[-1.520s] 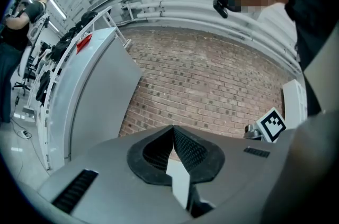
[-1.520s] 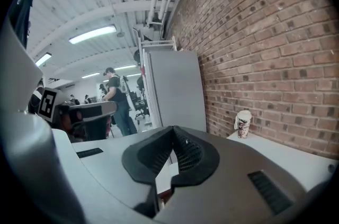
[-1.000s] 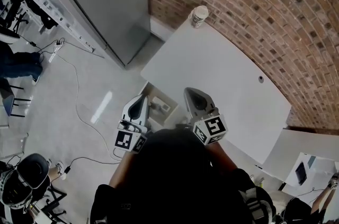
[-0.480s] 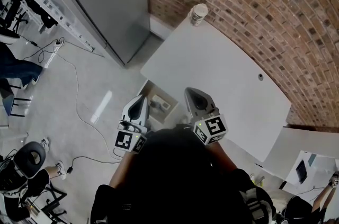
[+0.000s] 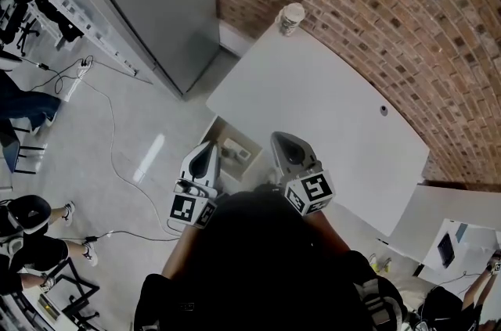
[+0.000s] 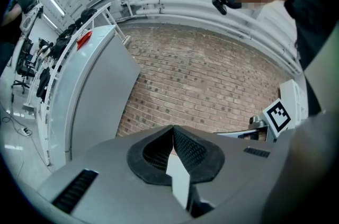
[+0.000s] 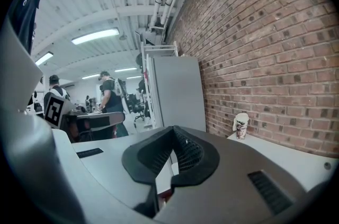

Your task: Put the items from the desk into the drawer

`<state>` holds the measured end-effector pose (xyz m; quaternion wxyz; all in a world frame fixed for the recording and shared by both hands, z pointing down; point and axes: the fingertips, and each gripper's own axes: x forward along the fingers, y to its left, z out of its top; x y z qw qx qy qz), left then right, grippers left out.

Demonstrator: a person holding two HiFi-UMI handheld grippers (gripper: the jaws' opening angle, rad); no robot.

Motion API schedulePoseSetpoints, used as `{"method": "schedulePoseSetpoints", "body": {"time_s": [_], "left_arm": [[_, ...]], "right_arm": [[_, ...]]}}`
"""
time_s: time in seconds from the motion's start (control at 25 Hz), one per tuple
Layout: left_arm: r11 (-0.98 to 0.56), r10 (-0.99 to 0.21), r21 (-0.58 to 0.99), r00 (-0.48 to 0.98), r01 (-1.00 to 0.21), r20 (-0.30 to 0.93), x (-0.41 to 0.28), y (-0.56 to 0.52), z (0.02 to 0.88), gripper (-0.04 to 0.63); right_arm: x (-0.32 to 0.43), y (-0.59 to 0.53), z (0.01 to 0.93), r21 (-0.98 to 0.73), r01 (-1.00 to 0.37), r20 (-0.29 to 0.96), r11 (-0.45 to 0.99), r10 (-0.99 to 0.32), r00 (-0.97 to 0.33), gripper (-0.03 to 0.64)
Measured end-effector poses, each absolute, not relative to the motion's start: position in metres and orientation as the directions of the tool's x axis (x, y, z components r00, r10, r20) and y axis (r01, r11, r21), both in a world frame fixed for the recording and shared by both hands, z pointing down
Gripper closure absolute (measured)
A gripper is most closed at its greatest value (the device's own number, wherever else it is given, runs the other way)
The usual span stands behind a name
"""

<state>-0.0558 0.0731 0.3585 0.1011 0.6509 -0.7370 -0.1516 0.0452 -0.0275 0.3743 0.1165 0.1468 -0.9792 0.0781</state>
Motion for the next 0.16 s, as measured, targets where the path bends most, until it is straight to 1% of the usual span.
{"method": "schedulePoseSetpoints", "body": {"time_s": [0.16], "left_arm": [[0.106,-0.993,0.31,-0.117,-0.945,-0.017,-0.0544,0.0763,0.3695,0.591]], "right_arm": [[0.0463,-0.027,0.3751,-0.122,-0.31,0.25,0.943,-0.273,-0.929,0.617]]}}
